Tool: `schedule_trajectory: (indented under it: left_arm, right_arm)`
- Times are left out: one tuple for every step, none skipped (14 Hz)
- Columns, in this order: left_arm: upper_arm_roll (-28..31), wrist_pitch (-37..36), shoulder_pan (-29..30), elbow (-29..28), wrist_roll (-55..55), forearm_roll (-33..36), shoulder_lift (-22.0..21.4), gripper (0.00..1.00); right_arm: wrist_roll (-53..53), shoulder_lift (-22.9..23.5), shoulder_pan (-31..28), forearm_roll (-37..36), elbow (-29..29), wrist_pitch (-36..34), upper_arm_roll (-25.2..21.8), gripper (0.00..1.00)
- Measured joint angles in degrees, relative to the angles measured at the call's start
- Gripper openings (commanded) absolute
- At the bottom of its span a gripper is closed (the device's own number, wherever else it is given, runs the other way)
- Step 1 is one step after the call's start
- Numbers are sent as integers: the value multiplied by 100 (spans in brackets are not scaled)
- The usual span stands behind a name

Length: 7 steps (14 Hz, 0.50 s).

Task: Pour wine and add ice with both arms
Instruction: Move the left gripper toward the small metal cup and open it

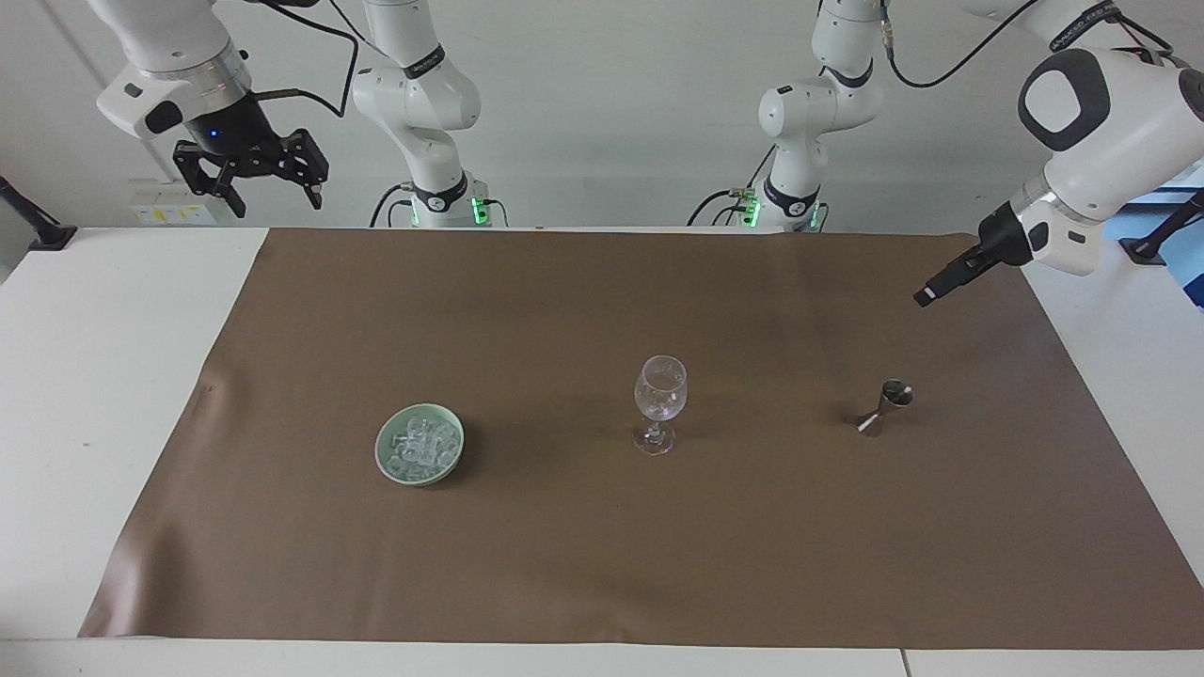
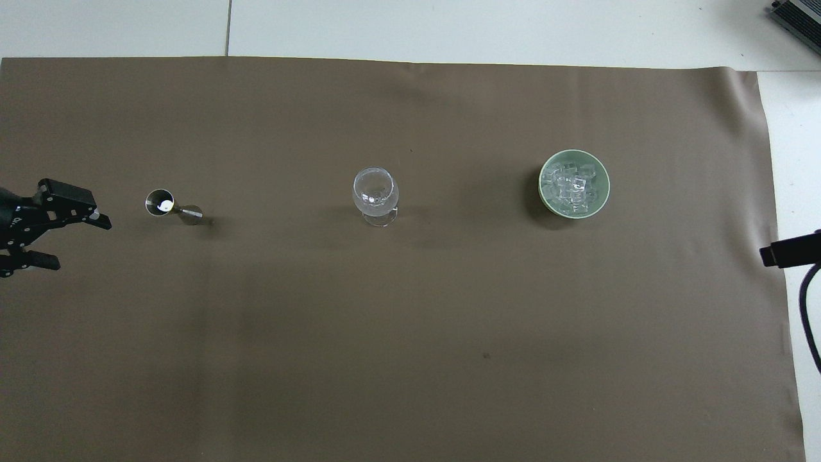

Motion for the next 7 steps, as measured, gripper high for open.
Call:
schedule_trajectory:
  left_arm:
    - [3, 12, 58, -36, -201, -120, 12, 100]
    - [1, 22, 128, -54, -431, -244, 24, 100]
    - [3, 26, 206, -65, -649, -369, 33, 100]
    - [3, 25, 275, -75, -802, -521, 43, 100]
    - [2, 11, 335, -85, -909, -667, 58, 100]
    - [1, -19, 398, -99, -982, -800, 91, 100]
    - [2, -56, 472, -122, -1024, -940, 148, 100]
  right_arm:
    - [0, 0, 0, 0, 0, 0, 0, 100]
    - [0, 0, 0, 0, 0, 0, 0, 100]
    - [0, 0, 0, 0, 0, 0, 0, 100]
    - [0, 0, 0, 0, 0, 0, 0, 100]
    - [0, 0, 0, 0, 0, 0, 0, 100]
    - [0, 0, 0, 0, 0, 0, 0, 100]
    - [0, 0, 0, 0, 0, 0, 0, 100]
